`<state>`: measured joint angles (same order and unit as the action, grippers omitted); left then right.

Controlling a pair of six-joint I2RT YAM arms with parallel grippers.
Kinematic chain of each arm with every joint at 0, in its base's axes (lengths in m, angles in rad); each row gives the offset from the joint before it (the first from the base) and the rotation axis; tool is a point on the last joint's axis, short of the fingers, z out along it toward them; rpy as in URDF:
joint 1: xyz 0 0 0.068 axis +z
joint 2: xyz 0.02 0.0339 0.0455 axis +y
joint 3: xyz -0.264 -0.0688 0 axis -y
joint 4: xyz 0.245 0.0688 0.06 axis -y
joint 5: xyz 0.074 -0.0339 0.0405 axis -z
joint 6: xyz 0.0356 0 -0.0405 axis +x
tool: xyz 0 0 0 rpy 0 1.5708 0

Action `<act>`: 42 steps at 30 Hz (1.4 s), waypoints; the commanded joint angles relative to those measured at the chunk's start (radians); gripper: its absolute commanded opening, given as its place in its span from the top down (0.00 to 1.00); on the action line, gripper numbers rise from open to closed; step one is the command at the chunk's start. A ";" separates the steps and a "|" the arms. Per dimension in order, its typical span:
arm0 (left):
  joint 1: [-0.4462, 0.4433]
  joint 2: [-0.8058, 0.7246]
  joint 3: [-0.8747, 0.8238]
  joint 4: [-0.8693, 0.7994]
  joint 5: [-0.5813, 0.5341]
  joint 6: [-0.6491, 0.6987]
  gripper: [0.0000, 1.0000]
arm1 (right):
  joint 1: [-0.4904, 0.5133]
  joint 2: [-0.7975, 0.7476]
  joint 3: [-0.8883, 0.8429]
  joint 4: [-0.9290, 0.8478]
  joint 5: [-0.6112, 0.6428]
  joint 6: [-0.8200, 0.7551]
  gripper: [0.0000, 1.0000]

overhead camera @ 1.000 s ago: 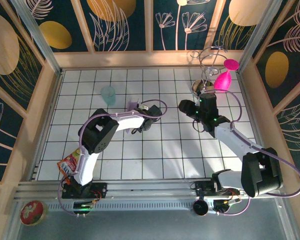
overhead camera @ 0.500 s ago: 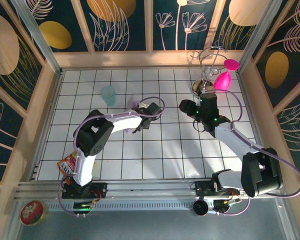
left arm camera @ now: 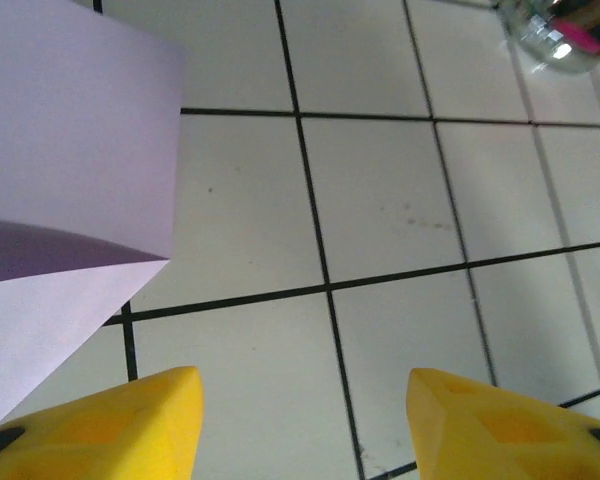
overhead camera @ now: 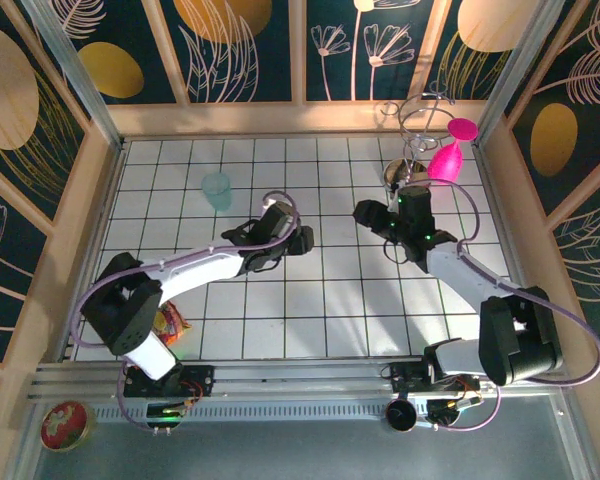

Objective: Fold a paper plane with a square sheet of paper (pick it up from the middle)
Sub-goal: Turn over the paper at the center of the table.

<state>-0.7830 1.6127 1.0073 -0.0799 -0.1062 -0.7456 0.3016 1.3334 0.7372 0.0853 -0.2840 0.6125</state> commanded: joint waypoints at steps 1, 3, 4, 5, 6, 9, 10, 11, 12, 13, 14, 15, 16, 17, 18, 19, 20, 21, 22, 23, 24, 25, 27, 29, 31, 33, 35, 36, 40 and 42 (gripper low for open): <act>0.069 -0.010 -0.073 0.091 0.079 -0.049 0.44 | 0.013 0.027 -0.018 0.062 -0.045 0.013 0.39; 0.091 0.001 -0.093 0.113 0.099 -0.054 0.43 | 0.029 0.038 -0.018 0.076 -0.044 0.015 0.37; 0.101 0.012 -0.093 0.119 0.106 -0.054 0.43 | 0.038 0.043 -0.017 0.079 -0.041 0.015 0.36; 0.110 0.024 -0.092 0.125 0.110 -0.052 0.43 | 0.048 0.049 -0.016 0.083 -0.037 0.016 0.36; 0.119 0.034 -0.089 0.129 0.107 -0.048 0.43 | 0.054 0.054 -0.015 0.085 -0.037 0.018 0.35; 0.138 0.075 -0.060 0.122 0.085 -0.021 0.43 | 0.072 0.081 -0.004 0.088 -0.041 0.022 0.35; 0.144 0.094 -0.045 0.112 0.070 -0.010 0.43 | 0.078 0.090 -0.002 0.091 -0.042 0.025 0.35; 0.148 0.111 -0.041 0.105 0.055 0.000 0.43 | 0.083 0.099 -0.001 0.098 -0.045 0.030 0.36; 0.154 0.137 -0.041 0.099 0.044 0.006 0.43 | 0.087 0.107 -0.001 0.102 -0.052 0.034 0.36; 0.160 0.150 -0.007 0.095 0.032 0.011 0.43 | 0.091 0.118 0.001 0.110 -0.061 0.039 0.36; 0.164 0.164 -0.002 0.094 0.018 0.013 0.43 | 0.095 0.130 0.001 0.115 -0.068 0.044 0.36; 0.169 0.172 0.000 0.094 0.008 0.011 0.43 | 0.100 0.137 0.002 0.121 -0.073 0.050 0.36; 0.175 0.181 0.001 0.094 0.002 0.007 0.43 | 0.106 0.148 0.002 0.125 -0.075 0.056 0.36; 0.184 0.186 -0.003 0.099 0.000 0.001 0.43 | 0.111 0.154 0.002 0.132 -0.078 0.062 0.36; 0.189 0.189 -0.008 0.110 0.003 -0.006 0.43 | 0.118 0.163 0.002 0.137 -0.080 0.068 0.37; 0.197 0.195 -0.016 0.120 0.007 -0.018 0.43 | 0.124 0.173 0.002 0.144 -0.084 0.075 0.37; 0.203 0.201 -0.024 0.128 0.017 -0.031 0.43 | 0.131 0.182 0.004 0.151 -0.087 0.079 0.37; 0.208 0.204 -0.028 0.139 0.028 -0.038 0.43 | 0.136 0.190 0.005 0.154 -0.089 0.085 0.37; 0.212 0.208 -0.048 0.155 0.039 -0.049 0.43 | 0.144 0.199 0.007 0.157 -0.089 0.088 0.37; 0.216 0.210 -0.067 0.167 0.049 -0.060 0.43 | 0.151 0.208 0.009 0.158 -0.089 0.095 0.37; 0.219 0.213 -0.075 0.174 0.060 -0.067 0.43 | 0.158 0.217 0.013 0.159 -0.090 0.101 0.37; 0.222 0.218 -0.084 0.184 0.075 -0.078 0.43 | 0.165 0.228 0.016 0.162 -0.093 0.109 0.37; 0.225 0.226 -0.099 0.197 0.101 -0.095 0.43 | 0.181 0.249 0.022 0.171 -0.105 0.131 0.37; 0.226 0.233 -0.110 0.201 0.124 -0.116 0.44 | 0.200 0.270 0.031 0.178 -0.110 0.156 0.38; 0.226 0.237 -0.129 0.211 0.148 -0.143 0.47 | 0.219 0.292 0.040 0.176 -0.109 0.194 0.39; 0.226 0.232 -0.155 0.235 0.186 -0.174 0.50 | 0.230 0.305 0.042 0.188 -0.112 0.239 0.39; 0.225 0.222 -0.187 0.274 0.235 -0.216 0.55 | 0.237 0.312 0.036 0.200 -0.109 0.290 0.40; 0.221 0.215 -0.205 0.298 0.264 -0.235 0.57 | 0.240 0.310 0.030 0.202 -0.102 0.312 0.41; 0.191 0.193 -0.246 0.358 0.323 -0.279 0.66 | 0.240 0.296 0.000 0.228 -0.080 0.376 0.42; 0.168 0.196 -0.242 0.360 0.343 -0.287 0.70 | 0.240 0.298 -0.006 0.232 -0.081 0.390 0.43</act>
<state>-0.5758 1.7988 0.7933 0.3004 0.1326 -0.9714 0.5369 1.6367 0.7498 0.2749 -0.3832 0.9375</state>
